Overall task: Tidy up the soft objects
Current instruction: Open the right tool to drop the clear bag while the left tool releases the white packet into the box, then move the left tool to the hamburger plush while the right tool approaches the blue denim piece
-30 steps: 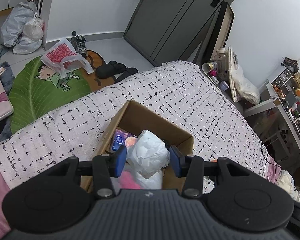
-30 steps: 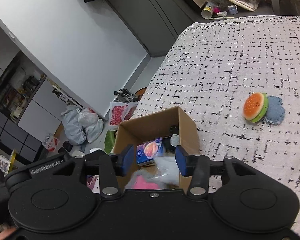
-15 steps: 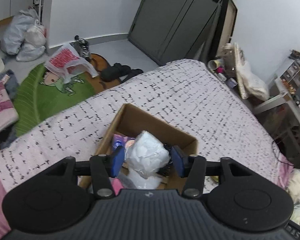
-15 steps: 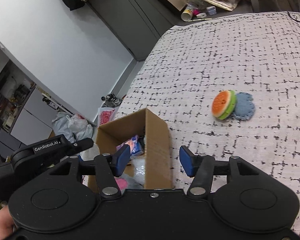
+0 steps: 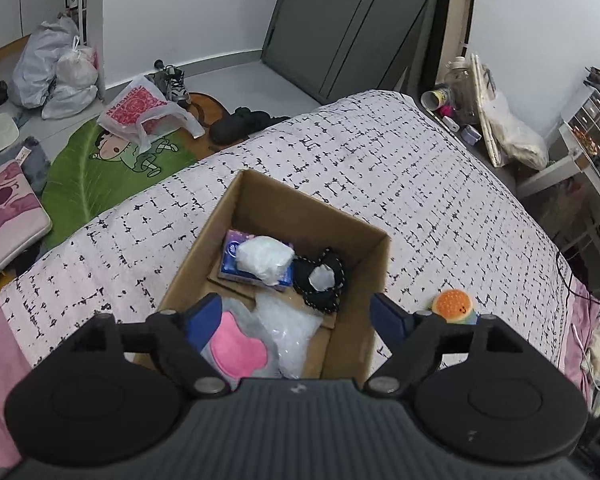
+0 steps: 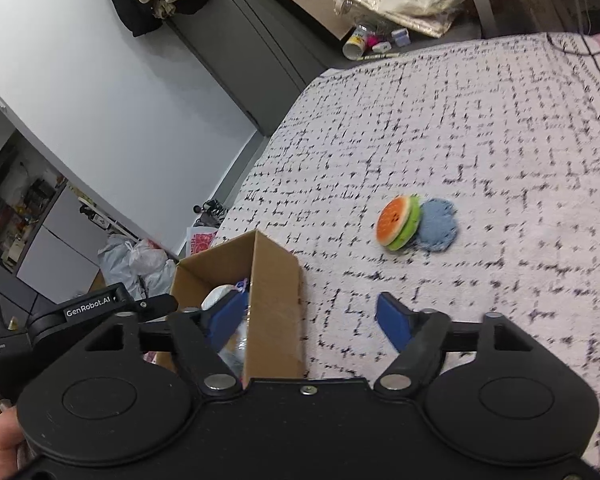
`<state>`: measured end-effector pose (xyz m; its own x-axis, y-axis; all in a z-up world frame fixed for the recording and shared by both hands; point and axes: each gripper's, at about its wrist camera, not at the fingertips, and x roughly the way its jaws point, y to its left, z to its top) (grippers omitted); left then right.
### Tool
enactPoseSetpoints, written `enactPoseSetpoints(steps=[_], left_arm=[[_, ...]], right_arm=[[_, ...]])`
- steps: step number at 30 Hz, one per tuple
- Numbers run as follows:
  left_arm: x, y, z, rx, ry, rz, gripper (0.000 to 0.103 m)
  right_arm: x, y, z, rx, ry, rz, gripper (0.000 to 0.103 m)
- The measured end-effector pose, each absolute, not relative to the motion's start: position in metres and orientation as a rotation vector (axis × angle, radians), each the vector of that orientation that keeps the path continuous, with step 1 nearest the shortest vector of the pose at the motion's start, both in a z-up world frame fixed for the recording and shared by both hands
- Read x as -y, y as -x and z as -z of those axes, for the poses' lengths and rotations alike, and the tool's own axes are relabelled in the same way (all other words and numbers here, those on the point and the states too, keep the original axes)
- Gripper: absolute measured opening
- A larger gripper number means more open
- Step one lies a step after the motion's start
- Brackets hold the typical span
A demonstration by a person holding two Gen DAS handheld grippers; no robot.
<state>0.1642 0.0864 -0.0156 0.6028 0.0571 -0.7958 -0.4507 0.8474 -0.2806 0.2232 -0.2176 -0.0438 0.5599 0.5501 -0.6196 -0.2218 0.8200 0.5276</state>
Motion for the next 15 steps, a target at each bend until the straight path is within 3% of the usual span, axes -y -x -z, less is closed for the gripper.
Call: enactPoseSetpoints(steps=[4,15], left_arm=[[-0.075,-0.162,0.011,-0.882,0.479,-0.295,0.088],[-0.038,-0.155,-0.008,-0.846,0.429,-0.240,0.102]], right_arm=[[0.230,-0.221,0.038,-0.835,-0.394,-0.466,0.096],[0.266,-0.215,0.033,-0.803,-0.414,-0.446,0.103]])
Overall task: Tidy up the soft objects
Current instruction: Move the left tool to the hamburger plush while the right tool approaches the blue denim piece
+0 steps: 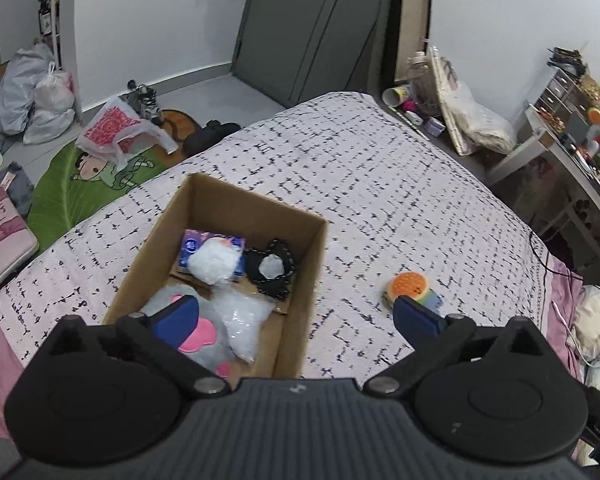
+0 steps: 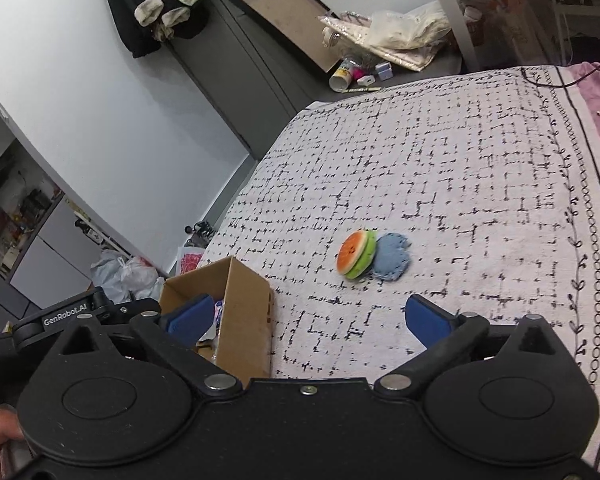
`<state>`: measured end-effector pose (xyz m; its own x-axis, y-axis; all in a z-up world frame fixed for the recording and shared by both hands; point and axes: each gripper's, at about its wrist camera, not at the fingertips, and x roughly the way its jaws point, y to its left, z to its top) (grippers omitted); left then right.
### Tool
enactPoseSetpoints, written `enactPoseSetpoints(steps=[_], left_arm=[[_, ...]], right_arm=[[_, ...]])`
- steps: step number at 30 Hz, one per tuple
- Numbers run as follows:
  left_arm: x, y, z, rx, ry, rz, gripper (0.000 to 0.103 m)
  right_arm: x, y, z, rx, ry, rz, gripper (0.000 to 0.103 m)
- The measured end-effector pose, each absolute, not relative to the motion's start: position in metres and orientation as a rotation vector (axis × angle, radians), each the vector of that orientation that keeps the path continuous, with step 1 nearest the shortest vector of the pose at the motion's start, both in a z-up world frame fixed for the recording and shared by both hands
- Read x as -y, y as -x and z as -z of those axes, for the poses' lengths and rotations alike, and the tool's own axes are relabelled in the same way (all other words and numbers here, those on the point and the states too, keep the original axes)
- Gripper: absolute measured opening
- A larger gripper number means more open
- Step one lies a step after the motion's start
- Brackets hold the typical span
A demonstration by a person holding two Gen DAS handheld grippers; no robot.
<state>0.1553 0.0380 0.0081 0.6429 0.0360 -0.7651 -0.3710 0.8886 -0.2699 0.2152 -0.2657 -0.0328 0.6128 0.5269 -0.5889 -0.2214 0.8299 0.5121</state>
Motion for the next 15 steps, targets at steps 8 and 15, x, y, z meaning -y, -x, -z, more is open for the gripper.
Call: enactPoseSetpoints(steps=[8,15], left_arm=[[-0.021,-0.146,-0.016,-0.808,0.428,-0.223,0.103],[-0.009,-0.143,-0.021,-0.798,0.418,-0.207,0.103]], right_arm=[[0.283,-0.212,0.028,-0.783,-0.401,-0.446,0.103],[0.294,-0.209,0.024,-0.770,-0.400,-0.447,0.103]])
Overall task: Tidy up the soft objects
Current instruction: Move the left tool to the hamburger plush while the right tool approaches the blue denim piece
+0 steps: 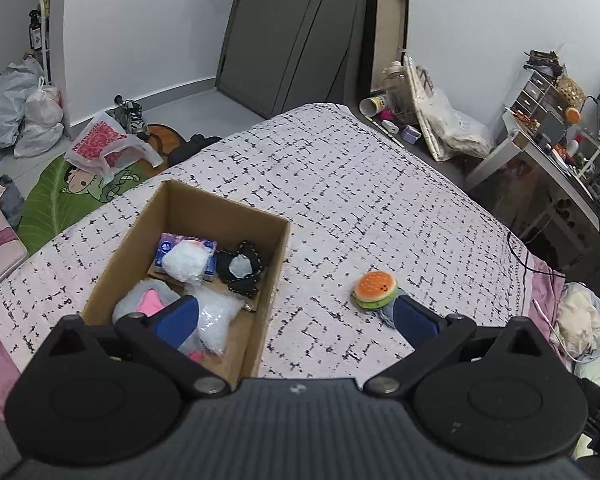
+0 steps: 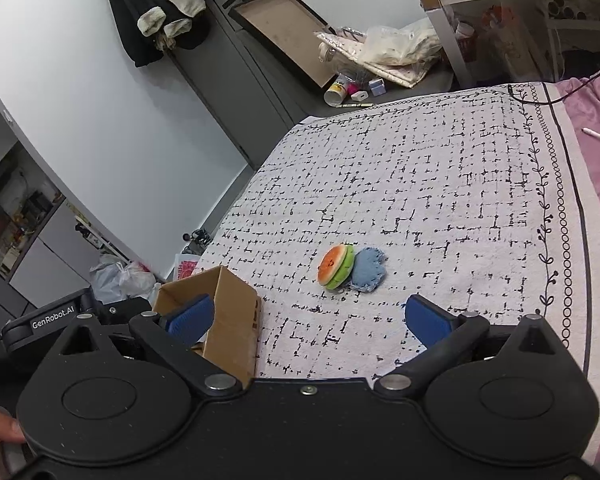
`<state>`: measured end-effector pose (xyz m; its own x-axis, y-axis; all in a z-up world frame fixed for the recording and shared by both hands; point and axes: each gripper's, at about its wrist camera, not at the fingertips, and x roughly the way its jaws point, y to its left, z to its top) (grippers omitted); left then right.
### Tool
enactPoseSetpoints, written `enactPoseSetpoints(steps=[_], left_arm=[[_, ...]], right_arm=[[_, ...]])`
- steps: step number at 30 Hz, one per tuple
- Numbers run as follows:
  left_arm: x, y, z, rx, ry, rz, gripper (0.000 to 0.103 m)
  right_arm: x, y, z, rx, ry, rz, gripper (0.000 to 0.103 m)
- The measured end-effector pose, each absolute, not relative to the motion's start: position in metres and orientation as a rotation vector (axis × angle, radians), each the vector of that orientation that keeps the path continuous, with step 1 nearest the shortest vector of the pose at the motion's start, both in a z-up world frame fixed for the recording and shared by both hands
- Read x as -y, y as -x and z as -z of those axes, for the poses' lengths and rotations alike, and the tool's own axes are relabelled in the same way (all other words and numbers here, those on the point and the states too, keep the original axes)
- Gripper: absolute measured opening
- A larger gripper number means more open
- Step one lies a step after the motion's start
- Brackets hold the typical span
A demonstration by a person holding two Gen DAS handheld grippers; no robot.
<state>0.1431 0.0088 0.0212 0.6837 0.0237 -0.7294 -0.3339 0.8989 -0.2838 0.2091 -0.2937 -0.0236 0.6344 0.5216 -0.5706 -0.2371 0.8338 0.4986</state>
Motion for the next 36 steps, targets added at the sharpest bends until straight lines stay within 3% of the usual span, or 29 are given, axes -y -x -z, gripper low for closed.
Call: enactPoseSetpoints(steps=[36], left_arm=[[0.041,-0.166,-0.021,-0.792,0.377,-0.121,0.103]], right_arm=[[0.312,-0.247,0.034,-0.789,-0.421,-0.510,0.103]])
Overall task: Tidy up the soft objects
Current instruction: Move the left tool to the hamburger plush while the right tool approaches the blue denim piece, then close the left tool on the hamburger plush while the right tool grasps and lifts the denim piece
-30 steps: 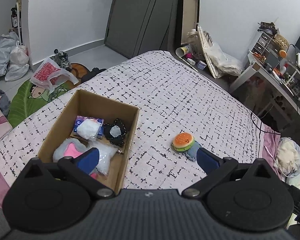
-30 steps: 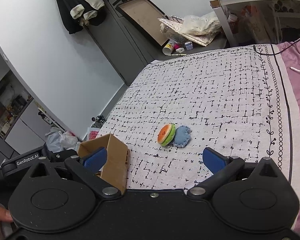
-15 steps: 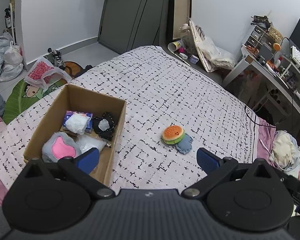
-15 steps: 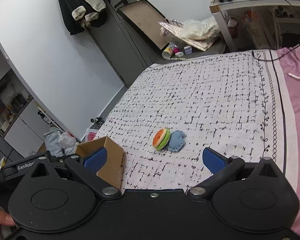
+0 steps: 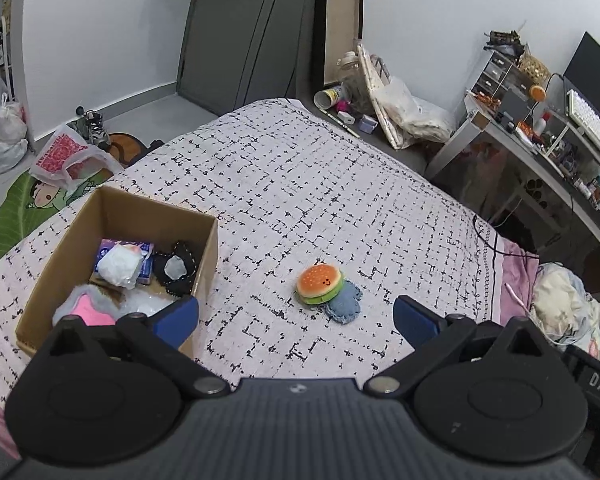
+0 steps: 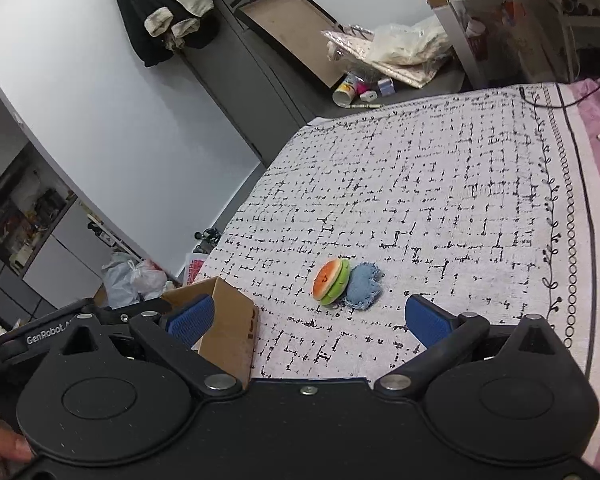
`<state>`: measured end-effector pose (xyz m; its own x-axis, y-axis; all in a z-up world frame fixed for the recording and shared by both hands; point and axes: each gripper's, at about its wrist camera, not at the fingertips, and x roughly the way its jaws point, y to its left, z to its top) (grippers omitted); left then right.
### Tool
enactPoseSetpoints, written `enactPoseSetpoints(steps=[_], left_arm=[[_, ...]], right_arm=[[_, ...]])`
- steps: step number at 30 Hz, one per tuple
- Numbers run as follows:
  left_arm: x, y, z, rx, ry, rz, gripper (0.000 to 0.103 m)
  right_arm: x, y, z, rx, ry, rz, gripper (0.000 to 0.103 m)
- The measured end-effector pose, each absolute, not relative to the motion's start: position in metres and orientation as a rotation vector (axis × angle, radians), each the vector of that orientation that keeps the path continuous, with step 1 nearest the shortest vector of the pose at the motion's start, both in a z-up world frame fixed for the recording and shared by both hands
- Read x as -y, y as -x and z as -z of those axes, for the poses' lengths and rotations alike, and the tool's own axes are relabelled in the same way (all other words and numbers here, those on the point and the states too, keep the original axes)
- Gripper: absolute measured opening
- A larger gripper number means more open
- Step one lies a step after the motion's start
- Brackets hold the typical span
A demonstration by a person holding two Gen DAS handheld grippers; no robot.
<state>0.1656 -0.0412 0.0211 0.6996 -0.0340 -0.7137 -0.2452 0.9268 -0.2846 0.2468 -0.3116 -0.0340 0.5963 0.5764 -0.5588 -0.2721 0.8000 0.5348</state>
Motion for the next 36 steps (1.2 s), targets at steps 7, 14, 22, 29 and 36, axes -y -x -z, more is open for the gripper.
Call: enactPoseSetpoints(steps=[7,14,22,29,36], left_arm=[[0.042,-0.193,-0.007,-0.862,0.377,-0.139,0.102],[0.045,-0.221,0.005,-0.889,0.387,-0.124,0.102],[0.056,-0.254,0.026,-0.892,0.413,-0.104,0.095],[0.063,-0.282,0.057,-0.947,0.443,-0.103,0.076],[0.069,-0.309,0.087,-0.994,0.456,-0.107,0.070]], right_arm=[[0.311,-0.275,0.053,-0.824,-0.477,-0.484,0.102],[0.314,-0.306,0.083,-0.898,-0.583,-0.471,0.090],[0.314,-0.336,0.122,-1.001,-0.708,-0.461,0.061],[0.310,-0.352,0.151,-1.075,-0.748,-0.459,0.047],[0.300,-0.362,0.167,-1.116,-0.744,-0.470,0.047]])
